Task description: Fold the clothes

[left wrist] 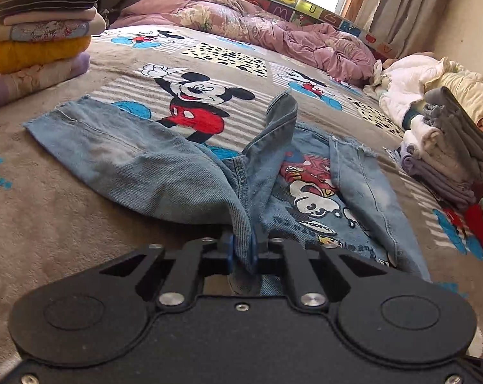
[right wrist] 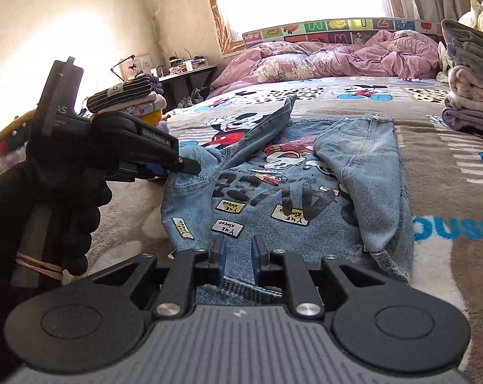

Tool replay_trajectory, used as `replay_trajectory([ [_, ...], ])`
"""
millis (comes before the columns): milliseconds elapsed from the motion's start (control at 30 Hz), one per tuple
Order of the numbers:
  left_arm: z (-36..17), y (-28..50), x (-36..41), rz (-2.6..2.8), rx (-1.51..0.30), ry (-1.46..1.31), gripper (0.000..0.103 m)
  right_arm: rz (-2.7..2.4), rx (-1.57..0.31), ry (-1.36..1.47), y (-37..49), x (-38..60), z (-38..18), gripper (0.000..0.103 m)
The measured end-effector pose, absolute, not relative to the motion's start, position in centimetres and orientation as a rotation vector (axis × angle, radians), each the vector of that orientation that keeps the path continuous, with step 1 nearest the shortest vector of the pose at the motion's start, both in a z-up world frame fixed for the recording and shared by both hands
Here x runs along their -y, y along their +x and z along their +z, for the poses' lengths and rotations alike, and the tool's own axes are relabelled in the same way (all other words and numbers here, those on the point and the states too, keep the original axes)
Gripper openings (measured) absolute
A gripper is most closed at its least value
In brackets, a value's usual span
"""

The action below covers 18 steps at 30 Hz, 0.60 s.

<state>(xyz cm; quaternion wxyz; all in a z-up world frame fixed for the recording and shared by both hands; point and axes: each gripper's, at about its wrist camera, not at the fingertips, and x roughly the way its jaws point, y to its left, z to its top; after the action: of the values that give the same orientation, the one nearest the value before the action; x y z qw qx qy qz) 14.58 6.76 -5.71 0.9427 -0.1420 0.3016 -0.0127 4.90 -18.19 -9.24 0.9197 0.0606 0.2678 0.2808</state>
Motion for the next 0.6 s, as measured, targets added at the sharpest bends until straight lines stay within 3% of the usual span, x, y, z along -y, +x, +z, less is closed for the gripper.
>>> replay_trajectory([
  [133,-4.6,11.4,-5.4,-0.148,-0.460,-0.206,0.003,0.575,-0.600,0.232,6.5,19.6,-10.7,0.018],
  [333,-7.5,10.3,-0.6,-0.279,-0.475,0.185,0.004,0.549,-0.609,0.433,8.3,22.5,-11.0,0.021],
  [533,-10.1,9.1,4.0,-0.254,-0.410,0.702,0.004,0.554,-0.603,0.448,8.2,22.9,-10.9,0.021],
  [600,-10.7,9.6,4.2,-0.274,-0.441,0.720,0.004,0.556,-0.606,0.441,8.2,22.9,-10.9,0.021],
])
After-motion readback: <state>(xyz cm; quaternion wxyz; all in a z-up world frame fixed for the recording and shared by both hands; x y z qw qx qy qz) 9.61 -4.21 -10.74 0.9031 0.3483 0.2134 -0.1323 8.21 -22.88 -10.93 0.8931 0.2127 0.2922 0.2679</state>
